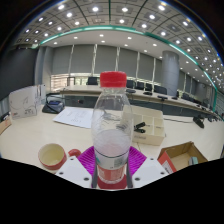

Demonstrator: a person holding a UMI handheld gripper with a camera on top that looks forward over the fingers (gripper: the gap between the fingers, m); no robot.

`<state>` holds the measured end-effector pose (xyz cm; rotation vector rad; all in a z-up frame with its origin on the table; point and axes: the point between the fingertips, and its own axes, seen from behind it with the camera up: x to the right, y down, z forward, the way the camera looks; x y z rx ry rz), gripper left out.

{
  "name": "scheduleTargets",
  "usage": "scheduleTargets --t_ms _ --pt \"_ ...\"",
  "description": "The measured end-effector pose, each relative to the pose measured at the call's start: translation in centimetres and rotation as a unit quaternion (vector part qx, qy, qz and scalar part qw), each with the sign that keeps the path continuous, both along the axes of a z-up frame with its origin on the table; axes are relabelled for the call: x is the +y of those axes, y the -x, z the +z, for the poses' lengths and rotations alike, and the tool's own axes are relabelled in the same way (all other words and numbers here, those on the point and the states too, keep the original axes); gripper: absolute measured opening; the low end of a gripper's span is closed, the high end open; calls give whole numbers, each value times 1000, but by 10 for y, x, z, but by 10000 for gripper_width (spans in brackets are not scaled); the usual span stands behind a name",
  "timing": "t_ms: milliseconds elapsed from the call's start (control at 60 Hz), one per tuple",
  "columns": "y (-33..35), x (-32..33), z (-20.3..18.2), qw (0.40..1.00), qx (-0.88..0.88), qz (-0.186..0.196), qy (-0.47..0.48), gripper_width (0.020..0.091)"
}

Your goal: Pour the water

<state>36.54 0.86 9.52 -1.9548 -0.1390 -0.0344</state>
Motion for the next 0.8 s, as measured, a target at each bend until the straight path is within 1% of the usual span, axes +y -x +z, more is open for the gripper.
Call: scheduleTargets --t_ms 150,183,233,267,300,383,417,483,500,517,550,650,800 --pt "-11 -4 -42 999 23 -8 31 405" --pt "-11 -2 -37 1000 24 -8 12 401" --pt "-11 -4 -38 1000 24 -7 7 417" --pt "-14 -3 -38 1000 27 -10 4 445" --pt "-14 -2 -37 999 32 -11 3 457" --pt "-15 -4 -38 999 39 -13 12 530" --pt "-17 -4 -42 999 38 -17 23 583" --pt "-19 -12 -41 998 37 -25 42 808" --pt "-19 -14 -40 998 35 -26 46 855" --pt "-21 -17 -40 998 31 -29 51 868" --pt "-22 -25 -38 997 21 -31 62 848" --pt "-18 -55 -25 995 19 -42 89 858" --pt "4 -121 17 991 19 -58 123 858"
